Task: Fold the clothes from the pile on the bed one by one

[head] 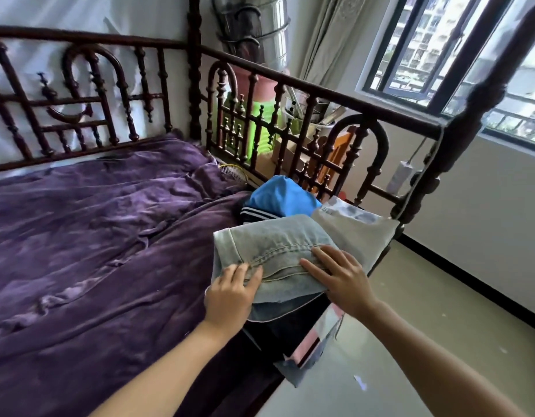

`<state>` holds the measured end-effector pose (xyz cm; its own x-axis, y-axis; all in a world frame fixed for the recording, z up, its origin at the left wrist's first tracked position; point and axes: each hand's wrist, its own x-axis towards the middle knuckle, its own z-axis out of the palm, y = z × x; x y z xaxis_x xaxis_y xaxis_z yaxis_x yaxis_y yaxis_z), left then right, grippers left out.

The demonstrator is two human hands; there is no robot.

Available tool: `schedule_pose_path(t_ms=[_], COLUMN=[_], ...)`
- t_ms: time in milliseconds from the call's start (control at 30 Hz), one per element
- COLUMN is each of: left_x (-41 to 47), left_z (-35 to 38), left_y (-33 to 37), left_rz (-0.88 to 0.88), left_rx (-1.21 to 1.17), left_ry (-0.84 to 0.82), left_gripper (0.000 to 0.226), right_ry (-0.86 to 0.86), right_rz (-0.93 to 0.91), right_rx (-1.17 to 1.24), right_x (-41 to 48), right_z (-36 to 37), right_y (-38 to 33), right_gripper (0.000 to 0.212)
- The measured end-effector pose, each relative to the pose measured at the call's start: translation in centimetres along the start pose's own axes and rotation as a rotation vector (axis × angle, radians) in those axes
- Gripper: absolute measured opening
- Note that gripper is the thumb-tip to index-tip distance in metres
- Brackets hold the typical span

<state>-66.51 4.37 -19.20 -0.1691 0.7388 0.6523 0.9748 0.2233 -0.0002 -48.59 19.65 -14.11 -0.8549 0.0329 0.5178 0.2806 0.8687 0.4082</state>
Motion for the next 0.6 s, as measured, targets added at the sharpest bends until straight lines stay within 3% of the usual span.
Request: schedule_pose_path(t_ms=[100, 167, 200, 267, 333, 400, 600], left_x=[1.2, 2.3, 2.8, 2.5, 1.6, 0.6, -0.3], left_z=[2.3, 4.1, 5.2, 8.9, 11.3, 13.2, 14.4], left_y=[4.1, 7.1, 8.5, 10.8, 12.0, 12.5, 13.7], left_rz=[-0.078, -0.13, -0.167, -0.224, -0.239, -0.284, -0.382], left_rx=[-0.043, -0.056, -0.063, -0.112, -0.139, -0.16, -0.082], left_ry=[-0.143, -0.331, -0.49, -0.874, -1.157, -1.207, -1.149], left_gripper=[0.054, 0.067, 0.075, 0.079, 0.077, 0.074, 0.065], right_ry=[0.021, -0.06, -0.204, -0.712, -1.116, -1.167, -1.1], right_rz=[-0.063, -0.044, -0.007, 0.08, 0.15, 0.189, 0.12], right_rx=[-0.008, -0.019, -0.019, -0.016, 0.053, 0.146, 0.27], right_x=[-1.7, -2.8, -3.4, -5.3, -8.2, -10.1, -11.0], right_z=[2.8, 5.0, 6.2, 8.9, 11.9, 14.1, 15.5], right_y=[4.8, 7.8, 9.0, 10.3, 9.8, 9.4, 10.4], right_gripper=[0.044, 0.05, 0.061, 0.084, 0.089, 0.091, 0.091])
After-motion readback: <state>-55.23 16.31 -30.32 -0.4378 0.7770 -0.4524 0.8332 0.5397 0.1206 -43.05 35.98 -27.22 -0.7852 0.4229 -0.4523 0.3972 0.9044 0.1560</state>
